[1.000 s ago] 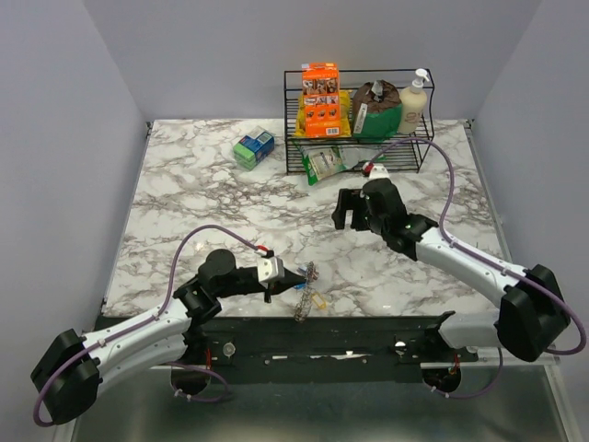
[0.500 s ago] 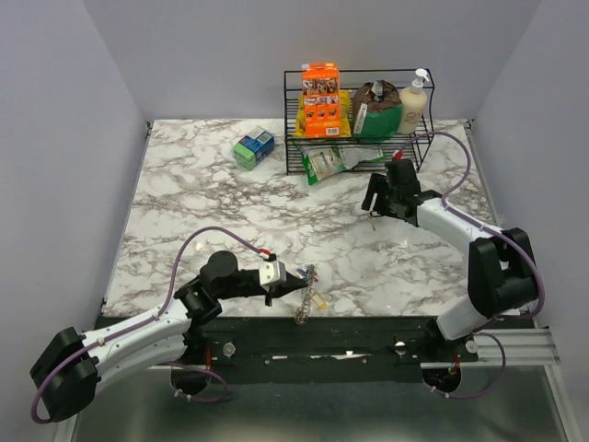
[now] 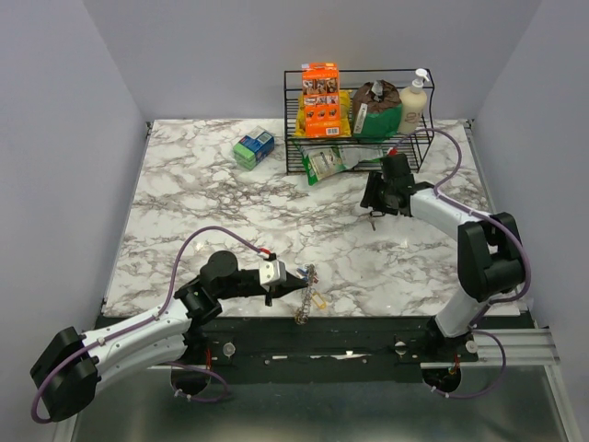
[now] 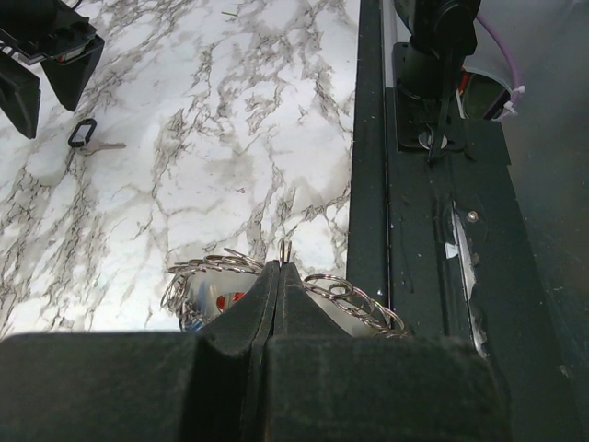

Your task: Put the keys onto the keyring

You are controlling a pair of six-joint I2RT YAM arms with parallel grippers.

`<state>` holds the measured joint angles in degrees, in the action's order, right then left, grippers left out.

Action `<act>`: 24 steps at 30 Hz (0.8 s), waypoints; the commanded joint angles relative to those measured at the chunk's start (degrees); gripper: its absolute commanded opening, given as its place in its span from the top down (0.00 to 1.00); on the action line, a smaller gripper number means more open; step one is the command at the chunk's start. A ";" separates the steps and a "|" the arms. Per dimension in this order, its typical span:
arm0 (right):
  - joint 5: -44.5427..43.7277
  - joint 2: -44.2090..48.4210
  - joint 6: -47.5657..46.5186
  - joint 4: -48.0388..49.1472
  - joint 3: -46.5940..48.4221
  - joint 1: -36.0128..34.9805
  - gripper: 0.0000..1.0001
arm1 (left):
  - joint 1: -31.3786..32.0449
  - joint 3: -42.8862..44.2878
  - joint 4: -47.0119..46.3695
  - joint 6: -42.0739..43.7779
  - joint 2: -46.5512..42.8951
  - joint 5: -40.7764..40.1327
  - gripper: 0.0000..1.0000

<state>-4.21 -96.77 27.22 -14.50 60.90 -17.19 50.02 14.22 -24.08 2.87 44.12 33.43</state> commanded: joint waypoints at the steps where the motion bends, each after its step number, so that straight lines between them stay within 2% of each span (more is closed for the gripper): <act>1: -0.62 -1.40 -0.06 -2.72 1.94 -0.04 0.36 | 0.43 0.28 -2.99 -0.68 0.00 0.85 1.00; 2: -0.63 -1.49 -0.06 -2.64 1.94 0.05 0.43 | 0.34 0.28 -3.08 -0.59 -0.08 0.93 1.00; 10: -0.80 -4.39 -0.24 -2.99 2.90 0.14 0.44 | 0.43 0.28 -3.26 -0.41 0.00 1.46 1.00; 14: 0.07 -5.27 -0.24 -2.99 3.08 0.49 0.65 | 0.34 0.20 -3.35 -0.76 0.00 1.46 1.00; 24: 0.25 -5.27 -0.42 -2.99 2.64 1.81 0.65 | 0.43 0.02 -4.14 -0.94 0.44 2.17 1.00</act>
<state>-4.12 -101.60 26.98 -16.60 62.57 -15.97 50.02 14.22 -24.56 2.17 44.51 33.93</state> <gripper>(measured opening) 0.350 0.009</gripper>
